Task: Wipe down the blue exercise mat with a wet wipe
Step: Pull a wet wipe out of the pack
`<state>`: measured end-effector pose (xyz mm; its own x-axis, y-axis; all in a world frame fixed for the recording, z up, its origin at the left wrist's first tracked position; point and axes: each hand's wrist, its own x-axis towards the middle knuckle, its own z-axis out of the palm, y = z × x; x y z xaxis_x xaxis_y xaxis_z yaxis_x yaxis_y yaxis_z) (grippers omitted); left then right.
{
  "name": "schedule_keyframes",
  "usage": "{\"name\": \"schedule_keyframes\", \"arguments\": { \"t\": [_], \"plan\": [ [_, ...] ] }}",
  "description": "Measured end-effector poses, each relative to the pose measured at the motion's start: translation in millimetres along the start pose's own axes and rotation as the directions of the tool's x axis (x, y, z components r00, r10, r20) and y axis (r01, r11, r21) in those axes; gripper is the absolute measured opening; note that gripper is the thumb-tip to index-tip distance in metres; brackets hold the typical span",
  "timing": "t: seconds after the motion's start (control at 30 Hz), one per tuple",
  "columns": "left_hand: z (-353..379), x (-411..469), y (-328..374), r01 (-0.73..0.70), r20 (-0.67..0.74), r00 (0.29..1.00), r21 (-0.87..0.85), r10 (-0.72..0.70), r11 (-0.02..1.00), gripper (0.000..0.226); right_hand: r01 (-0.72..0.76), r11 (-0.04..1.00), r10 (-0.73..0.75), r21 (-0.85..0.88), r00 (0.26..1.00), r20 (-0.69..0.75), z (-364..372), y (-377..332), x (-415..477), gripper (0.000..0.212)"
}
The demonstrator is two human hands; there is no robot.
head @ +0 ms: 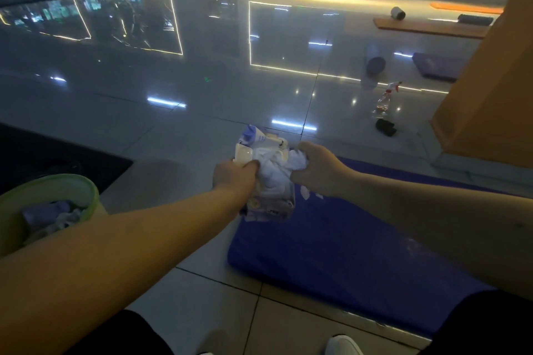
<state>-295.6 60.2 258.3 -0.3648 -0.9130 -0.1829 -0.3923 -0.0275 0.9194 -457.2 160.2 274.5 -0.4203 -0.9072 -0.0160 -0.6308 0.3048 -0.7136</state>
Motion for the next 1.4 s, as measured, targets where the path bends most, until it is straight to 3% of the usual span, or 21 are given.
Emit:
{"name": "schedule_keyframes", "arguments": {
  "t": [0.3, 0.47, 0.6, 0.77, 0.87, 1.07, 1.2, 1.4],
  "plan": [
    [4.6, 0.6, 0.7, 0.059, 0.011, 0.998, 0.002, -0.059, 0.998, 0.036, 0.022, 0.991, -0.01, 0.135, 0.996, -0.09, 1.2, -1.2, 0.9, 0.01],
    [6.7, -2.1, 0.5, 0.032, 0.099, 0.995, -0.004, -0.032, 0.999, 0.032, 0.078, 0.996, -0.079, -0.031, 0.996, -0.051, 6.9, -1.1, 0.3, 0.034],
    [9.3, -5.1, -0.6, 0.029, 0.164, 0.986, -0.003, -0.028, 1.0, 0.037, 0.082, 0.987, -0.094, -0.14, 0.992, -0.083, 8.4, -1.9, -0.6, 0.028],
    [9.4, -4.7, -1.8, 0.049, 0.184, 0.982, -0.036, -0.042, 0.998, 0.031, -0.075, 0.996, 0.086, 0.054, 0.971, -0.225, 5.1, 1.0, 6.1, 0.009],
    [9.3, -4.0, -0.9, 0.065, 0.188, 0.981, -0.066, -0.051, 0.996, 0.025, -0.113, 0.986, 0.142, 0.124, 0.955, -0.259, 3.6, 4.0, 9.2, 0.013],
    [10.2, -5.2, -1.1, 0.053, 0.218, 0.975, -0.101, -0.03, 0.994, 0.03, -0.079, 0.994, 0.097, 0.075, 0.953, -0.287, 1.6, 4.2, 7.1, 0.02],
    [9.0, -4.3, -1.5, 0.025, 0.17, 0.985, -0.13, -0.003, 0.991, 0.019, -0.037, 0.998, 0.027, -0.046, 0.981, -0.192, -1.8, 2.8, 7.1, 0.032],
    [9.6, -6.9, -0.2, -0.012, 0.2, 0.979, -0.142, 0.041, 0.99, 0.02, 0.074, 0.974, -0.062, -0.216, 0.996, 0.062, 7.5, 3.9, 5.4, 0.026]
  ]
}}
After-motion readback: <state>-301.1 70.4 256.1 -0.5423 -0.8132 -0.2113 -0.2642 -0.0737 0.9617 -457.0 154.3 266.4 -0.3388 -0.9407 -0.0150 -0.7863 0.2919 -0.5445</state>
